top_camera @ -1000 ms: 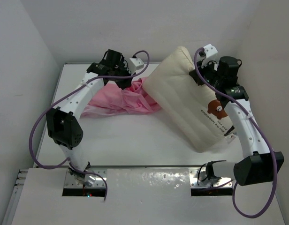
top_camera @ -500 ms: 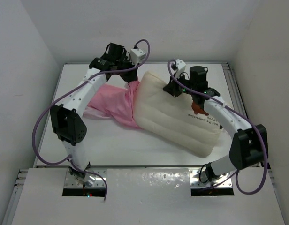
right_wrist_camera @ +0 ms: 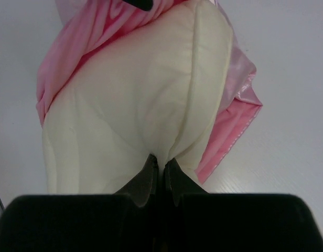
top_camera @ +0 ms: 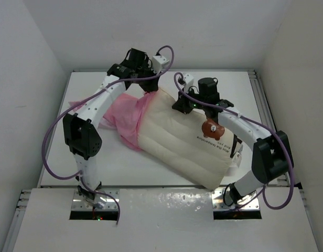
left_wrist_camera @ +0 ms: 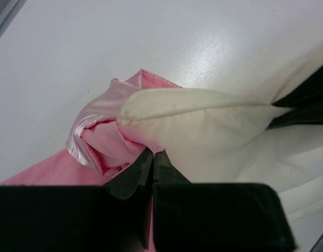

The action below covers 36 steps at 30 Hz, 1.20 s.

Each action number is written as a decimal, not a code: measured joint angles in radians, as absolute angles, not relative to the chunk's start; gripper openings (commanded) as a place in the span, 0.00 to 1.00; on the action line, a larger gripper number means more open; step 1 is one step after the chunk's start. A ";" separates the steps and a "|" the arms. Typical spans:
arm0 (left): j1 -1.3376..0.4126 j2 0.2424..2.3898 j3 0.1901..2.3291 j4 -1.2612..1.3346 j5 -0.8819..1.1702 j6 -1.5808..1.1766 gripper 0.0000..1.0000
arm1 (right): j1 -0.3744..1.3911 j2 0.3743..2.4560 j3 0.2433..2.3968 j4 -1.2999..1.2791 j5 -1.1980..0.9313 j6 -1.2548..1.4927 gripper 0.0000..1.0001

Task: Put the pillow into the pillowcase

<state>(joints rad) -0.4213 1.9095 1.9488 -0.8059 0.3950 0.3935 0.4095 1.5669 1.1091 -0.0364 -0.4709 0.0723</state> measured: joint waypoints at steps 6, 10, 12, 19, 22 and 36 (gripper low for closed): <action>-0.407 1.944 1.966 -0.773 0.328 0.337 0.00 | 0.456 1.553 1.087 0.004 -0.467 0.064 0.00; -0.396 1.970 1.976 -0.767 0.320 0.323 0.00 | 0.494 1.528 1.070 0.007 -0.454 0.044 0.00; -0.394 1.971 1.977 -0.767 0.320 0.317 0.00 | 0.513 1.523 1.070 0.005 -0.448 0.030 0.00; -0.392 1.972 1.988 -0.778 0.358 0.323 0.00 | 0.535 1.522 1.069 -0.010 -0.434 -0.002 0.00; -0.393 1.972 2.019 -0.822 0.439 0.361 0.00 | 0.512 1.545 1.068 0.028 -0.456 0.032 0.00; -0.416 1.826 1.823 -1.011 0.584 0.720 0.00 | 0.367 1.779 1.090 0.271 -0.530 0.429 0.00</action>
<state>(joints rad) -0.4156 1.8256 1.8233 -1.0115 0.5842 0.7200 0.3668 1.7794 1.0904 0.2710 -0.5301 0.4294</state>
